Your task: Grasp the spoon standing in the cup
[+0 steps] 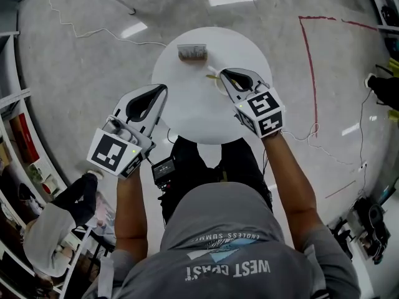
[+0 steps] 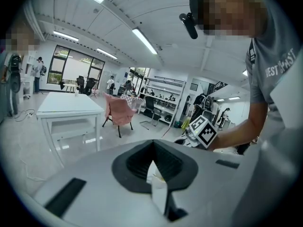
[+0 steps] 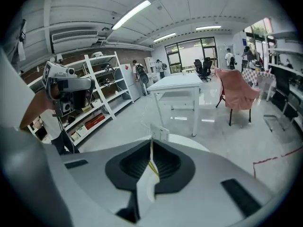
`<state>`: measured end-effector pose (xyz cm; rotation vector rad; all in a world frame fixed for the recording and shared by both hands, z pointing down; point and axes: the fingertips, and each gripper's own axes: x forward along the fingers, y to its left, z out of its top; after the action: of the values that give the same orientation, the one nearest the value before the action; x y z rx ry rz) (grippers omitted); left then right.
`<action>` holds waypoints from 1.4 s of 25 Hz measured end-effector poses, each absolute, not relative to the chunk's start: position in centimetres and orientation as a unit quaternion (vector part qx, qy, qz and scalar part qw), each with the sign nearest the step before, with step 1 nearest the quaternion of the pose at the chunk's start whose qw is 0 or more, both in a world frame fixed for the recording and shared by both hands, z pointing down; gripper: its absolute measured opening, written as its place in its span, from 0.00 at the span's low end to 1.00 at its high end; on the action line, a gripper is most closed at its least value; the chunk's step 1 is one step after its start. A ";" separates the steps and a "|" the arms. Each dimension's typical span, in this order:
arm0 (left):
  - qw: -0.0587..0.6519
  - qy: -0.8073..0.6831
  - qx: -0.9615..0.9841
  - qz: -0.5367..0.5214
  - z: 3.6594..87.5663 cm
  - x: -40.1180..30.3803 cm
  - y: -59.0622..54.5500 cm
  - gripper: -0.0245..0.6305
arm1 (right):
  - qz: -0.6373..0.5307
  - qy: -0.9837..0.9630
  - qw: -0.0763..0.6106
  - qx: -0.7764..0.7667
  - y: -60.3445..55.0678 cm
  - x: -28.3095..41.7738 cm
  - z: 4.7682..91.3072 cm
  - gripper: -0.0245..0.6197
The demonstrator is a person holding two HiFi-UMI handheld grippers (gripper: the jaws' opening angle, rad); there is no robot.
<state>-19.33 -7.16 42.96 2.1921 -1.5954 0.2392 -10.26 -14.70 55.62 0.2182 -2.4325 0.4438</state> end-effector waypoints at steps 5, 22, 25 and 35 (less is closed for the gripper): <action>0.224 -0.572 0.784 0.092 43.7 -19.2 -6.6 0.04 | 0.174 -0.921 0.342 0.074 -14.0 -10.2 57.8 0.08; 0.253 -0.576 0.772 0.093 46.6 -19.0 -5.0 0.04 | 0.163 -0.904 0.395 0.029 -12.1 -11.3 64.1 0.24; 0.262 -0.577 0.768 0.096 47.2 -19.3 -4.7 0.04 | 0.152 -0.902 0.405 0.021 -12.0 -11.7 64.8 0.24; 0.264 -0.579 0.766 0.092 47.4 -19.6 -4.9 0.04 | 0.117 -0.900 0.419 0.025 -12.3 -12.2 65.4 0.13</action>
<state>-19.65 -4.85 47.36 2.0703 -1.5663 0.2487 -12.15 -12.27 65.45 0.0621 -2.2578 0.2940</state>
